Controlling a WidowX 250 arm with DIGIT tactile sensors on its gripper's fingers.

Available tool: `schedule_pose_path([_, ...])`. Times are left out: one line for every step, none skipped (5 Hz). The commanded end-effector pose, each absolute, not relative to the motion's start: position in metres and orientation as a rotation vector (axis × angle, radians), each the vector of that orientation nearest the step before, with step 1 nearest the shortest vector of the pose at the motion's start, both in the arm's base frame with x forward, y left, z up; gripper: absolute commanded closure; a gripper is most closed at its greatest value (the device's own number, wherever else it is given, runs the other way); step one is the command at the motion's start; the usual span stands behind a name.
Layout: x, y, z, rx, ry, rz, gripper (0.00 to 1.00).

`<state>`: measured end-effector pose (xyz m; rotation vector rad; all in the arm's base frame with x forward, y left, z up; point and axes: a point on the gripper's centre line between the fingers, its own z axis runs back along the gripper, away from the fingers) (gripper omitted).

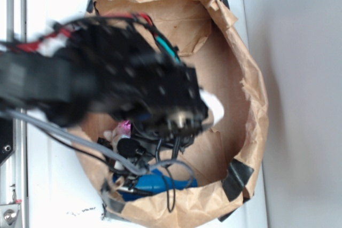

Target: Grab the white paper.

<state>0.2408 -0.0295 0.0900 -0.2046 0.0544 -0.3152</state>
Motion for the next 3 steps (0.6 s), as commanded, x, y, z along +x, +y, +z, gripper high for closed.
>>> schedule_pose_path([0.244, 0.019, 0.181, -0.104, -0.262, -0.107, 1.0])
schedule_pose_path([0.234, 0.024, 0.199, -0.059, -0.326, 0.001, 1.0])
schedule_pose_path([0.232, 0.028, 0.208, -0.014, -0.276, 0.026, 1.0])
